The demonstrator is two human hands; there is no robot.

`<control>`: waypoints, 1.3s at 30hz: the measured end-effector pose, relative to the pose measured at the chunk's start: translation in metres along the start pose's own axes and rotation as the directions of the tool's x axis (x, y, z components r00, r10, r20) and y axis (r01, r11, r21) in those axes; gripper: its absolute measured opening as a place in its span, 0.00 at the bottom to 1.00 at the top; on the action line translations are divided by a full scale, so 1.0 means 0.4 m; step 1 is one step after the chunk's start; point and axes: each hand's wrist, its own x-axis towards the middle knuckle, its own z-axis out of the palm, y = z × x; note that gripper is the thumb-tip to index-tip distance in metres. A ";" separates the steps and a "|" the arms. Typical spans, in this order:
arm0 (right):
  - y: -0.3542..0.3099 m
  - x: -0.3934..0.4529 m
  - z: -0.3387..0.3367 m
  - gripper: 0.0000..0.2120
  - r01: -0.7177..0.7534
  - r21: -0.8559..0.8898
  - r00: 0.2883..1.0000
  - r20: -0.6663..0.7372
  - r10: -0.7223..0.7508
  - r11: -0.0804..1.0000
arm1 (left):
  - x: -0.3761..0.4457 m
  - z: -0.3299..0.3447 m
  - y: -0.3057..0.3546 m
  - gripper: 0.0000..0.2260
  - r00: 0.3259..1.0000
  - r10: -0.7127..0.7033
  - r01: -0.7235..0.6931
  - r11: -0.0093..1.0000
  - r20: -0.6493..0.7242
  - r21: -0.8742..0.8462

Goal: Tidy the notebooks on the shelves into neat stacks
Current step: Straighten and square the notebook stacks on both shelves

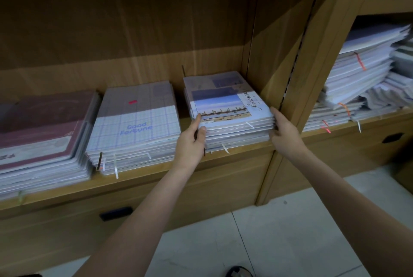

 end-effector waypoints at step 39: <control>0.081 -0.023 -0.004 0.18 -0.223 0.223 0.966 -0.077 0.245 0.949 | -0.069 0.005 -0.035 0.26 0.981 -0.157 0.180 0.958 0.115 -0.222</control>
